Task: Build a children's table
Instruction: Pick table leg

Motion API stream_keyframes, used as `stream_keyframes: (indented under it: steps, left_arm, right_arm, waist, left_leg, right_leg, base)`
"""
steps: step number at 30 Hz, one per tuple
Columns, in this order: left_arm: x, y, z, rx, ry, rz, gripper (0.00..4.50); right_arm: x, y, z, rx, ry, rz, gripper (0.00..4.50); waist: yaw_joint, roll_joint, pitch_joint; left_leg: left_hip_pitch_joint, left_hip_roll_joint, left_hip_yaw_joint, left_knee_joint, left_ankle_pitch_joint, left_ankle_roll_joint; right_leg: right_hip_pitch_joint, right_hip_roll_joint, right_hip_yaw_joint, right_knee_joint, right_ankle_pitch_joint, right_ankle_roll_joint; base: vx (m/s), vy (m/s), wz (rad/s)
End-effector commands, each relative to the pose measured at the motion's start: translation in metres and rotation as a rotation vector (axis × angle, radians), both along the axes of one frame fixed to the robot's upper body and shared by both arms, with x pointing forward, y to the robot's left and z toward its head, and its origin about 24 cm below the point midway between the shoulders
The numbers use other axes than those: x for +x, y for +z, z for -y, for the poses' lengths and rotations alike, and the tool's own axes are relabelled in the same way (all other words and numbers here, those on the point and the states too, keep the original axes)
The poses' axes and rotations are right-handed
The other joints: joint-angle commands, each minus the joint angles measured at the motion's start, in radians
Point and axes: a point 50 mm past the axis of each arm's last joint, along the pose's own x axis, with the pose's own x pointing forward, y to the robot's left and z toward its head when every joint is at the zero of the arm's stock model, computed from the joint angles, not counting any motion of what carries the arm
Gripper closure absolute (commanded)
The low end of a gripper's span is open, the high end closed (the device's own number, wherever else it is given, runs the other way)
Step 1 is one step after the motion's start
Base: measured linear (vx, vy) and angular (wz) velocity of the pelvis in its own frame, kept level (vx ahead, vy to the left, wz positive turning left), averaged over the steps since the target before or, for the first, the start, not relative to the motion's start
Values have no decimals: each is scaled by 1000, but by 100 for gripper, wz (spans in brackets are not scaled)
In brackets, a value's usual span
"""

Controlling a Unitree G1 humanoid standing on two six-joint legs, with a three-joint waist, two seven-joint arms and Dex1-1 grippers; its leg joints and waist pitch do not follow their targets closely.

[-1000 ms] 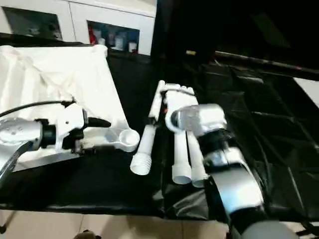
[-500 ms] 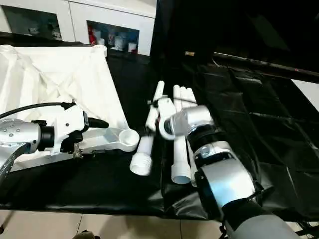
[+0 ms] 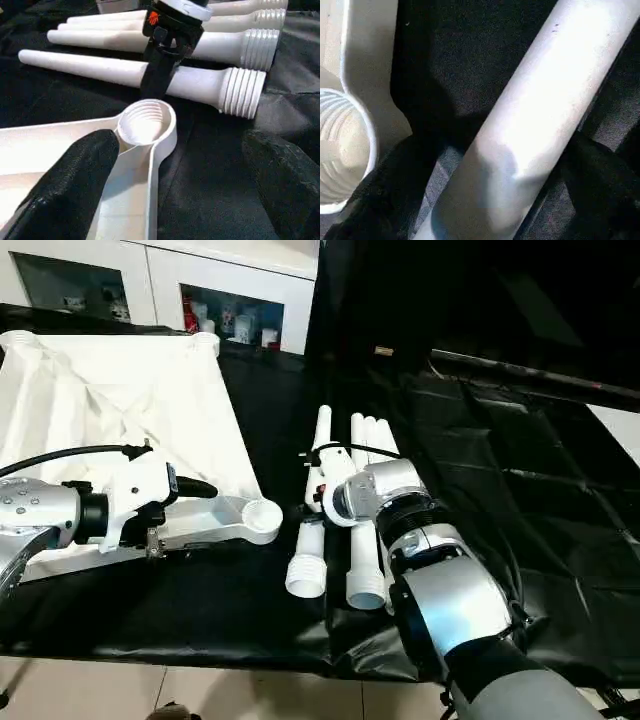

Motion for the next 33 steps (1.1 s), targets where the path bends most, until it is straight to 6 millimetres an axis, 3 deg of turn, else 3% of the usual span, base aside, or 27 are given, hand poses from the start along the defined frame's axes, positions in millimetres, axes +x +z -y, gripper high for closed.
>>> stream_keyframes:
  steps: [1,9,10,11,12,13,17,22,24,27,29,30,32,33]
  left_arm:
    - [-2,6,4,0,-29,13,0]
    - [-1,8,3,-3,-13,7,0]
    - [0,8,2,-4,-4,7,0]
    - [1,8,0,-5,8,7,0]
    - [2,8,0,-6,14,7,0]
    - [3,8,-1,-6,18,7,0]
    - [3,7,-1,-24,24,-19,0]
    - [10,9,-3,-83,95,-34,0]
    - [27,17,-2,-229,224,-2,0]
    - [38,23,-2,-316,305,6,0]
    - [51,31,1,-437,394,-9,0]
    - [51,31,1,-437,394,-9,0]
    - [61,39,8,-590,462,-69,0]
    - [65,45,18,-704,462,-118,0]
  right_arm:
    - [-3,-9,15,-34,-49,-52,97]
    - [1,-5,18,32,-130,-46,169]
    - [2,-4,18,38,-134,-45,175]
    - [2,-3,19,52,-144,-47,175]
    - [2,-3,19,61,-151,-49,200]
    - [2,-2,19,67,-156,-50,200]
    - [3,-1,21,124,-193,-63,229]
    - [5,2,23,190,-233,-55,261]
    - [13,15,24,312,-253,12,267]
    - [19,30,24,418,-232,106,269]
    - [24,54,23,581,-165,250,270]
    - [24,54,23,581,-165,250,270]
    - [20,76,27,727,-50,382,270]
    - [13,88,32,819,24,442,270]
  waist:
    - [-5,37,-67]
    - [-5,41,-68]
    - [-3,53,-69]
    - [-6,48,-69]
    - [-4,51,-69]
    - [-4,48,-70]
    - [-4,54,-71]
    - [-5,52,-70]
    - [1,54,-72]
    - [1,47,-74]
    - [2,46,-74]
    - [3,46,-76]
    - [6,42,-76]
    - [9,35,-78]
  left_leg:
    - [18,26,2,-67,-51,-104]
    - [19,25,2,-66,-60,-105]
    - [20,25,1,-66,-61,-109]
    - [20,25,2,-66,-63,-108]
    - [20,24,1,-66,-64,-109]
    - [19,24,1,-65,-55,-106]
    - [18,22,1,-64,-44,-105]
    - [17,22,2,-64,-52,-103]
    - [21,23,5,-61,-54,-100]
    - [11,22,0,-61,-32,-78]
    - [13,22,1,-59,-34,-66]
    - [13,23,0,-58,-20,-54]
    - [11,21,1,-55,5,-32]
    - [11,20,1,-53,32,-10]
  right_leg:
    - [39,-70,45,-61,134,-186]
    - [38,-69,45,-60,135,-187]
    - [38,-69,44,-59,140,-189]
    - [38,-68,44,-61,144,-189]
    - [39,-68,44,-59,149,-191]
    - [40,-67,44,-59,163,-193]
    - [42,-66,44,-57,182,-201]
    - [43,-66,44,-57,183,-209]
    - [43,-67,46,-58,203,-219]
    - [52,-68,44,-55,237,-219]
    - [51,-68,44,-57,239,-220]
    - [54,-70,44,-56,260,-222]
    - [59,-67,45,-56,310,-225]
    - [62,-67,44,-55,348,-235]
  base:
    - [0,0,0]
    - [0,0,0]
    - [0,0,0]
    - [0,0,0]
    - [0,0,0]
    - [0,0,0]
    - [0,0,0]
    - [0,0,0]
    - [0,0,0]
    - [0,0,0]
    - [0,0,0]
    - [0,0,0]
    - [0,0,0]
    - [0,0,0]
